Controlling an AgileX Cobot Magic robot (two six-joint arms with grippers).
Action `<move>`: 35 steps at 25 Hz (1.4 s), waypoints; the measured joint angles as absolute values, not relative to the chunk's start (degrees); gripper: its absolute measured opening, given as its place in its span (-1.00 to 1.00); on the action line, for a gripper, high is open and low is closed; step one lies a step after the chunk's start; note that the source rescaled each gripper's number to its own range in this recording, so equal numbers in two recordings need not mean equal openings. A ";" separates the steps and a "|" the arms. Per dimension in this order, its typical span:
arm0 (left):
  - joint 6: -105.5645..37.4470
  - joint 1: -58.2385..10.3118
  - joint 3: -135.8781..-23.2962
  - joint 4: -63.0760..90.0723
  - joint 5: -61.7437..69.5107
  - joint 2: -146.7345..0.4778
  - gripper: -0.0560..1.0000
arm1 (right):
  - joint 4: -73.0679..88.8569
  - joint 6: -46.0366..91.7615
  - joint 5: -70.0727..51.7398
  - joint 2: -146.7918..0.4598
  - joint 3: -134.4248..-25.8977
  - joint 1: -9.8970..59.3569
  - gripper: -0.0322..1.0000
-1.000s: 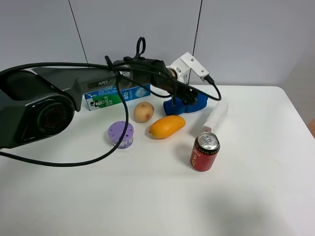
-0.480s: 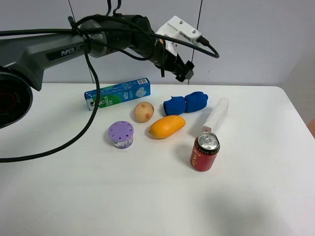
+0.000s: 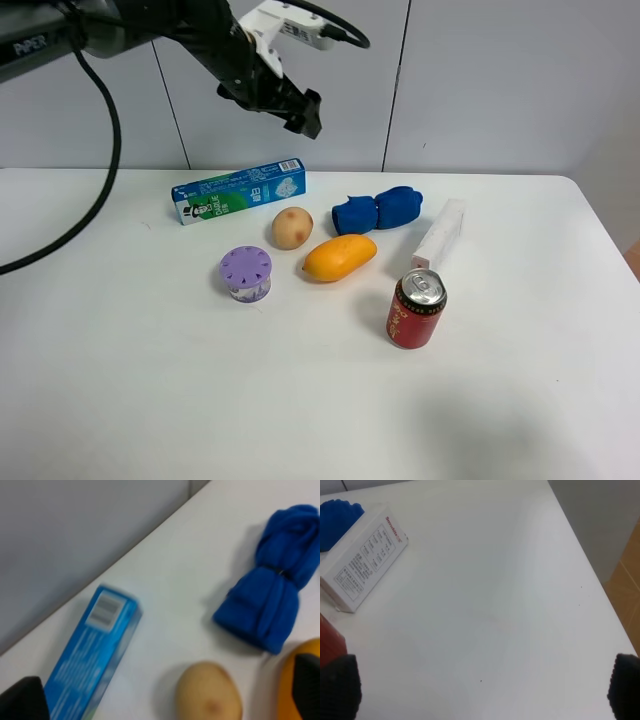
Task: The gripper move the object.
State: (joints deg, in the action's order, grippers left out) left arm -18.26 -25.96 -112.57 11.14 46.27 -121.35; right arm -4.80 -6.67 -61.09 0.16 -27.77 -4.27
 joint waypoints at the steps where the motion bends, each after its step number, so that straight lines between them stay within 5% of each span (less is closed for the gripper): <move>1: -17.61 -24.70 -112.57 11.20 48.02 -120.74 0.98 | -4.80 -6.67 -61.09 0.16 -27.77 -4.27 1.00; 7: -15.70 -17.77 -107.82 10.96 53.39 -114.34 0.98 | -4.80 -6.67 -61.09 0.16 -27.77 -4.27 1.00; 16: -15.66 -6.54 -82.37 10.18 52.86 -96.83 0.98 | -4.80 -6.67 -61.09 0.16 -27.77 -4.27 1.00; 26: -15.08 4.84 -53.62 7.77 52.48 -64.83 0.99 | -4.80 -6.67 -61.09 0.16 -27.77 -4.27 1.00; 35: -11.69 6.78 -39.37 7.78 56.17 -33.25 0.99 | -4.80 -6.67 -61.09 0.16 -27.77 -4.27 1.00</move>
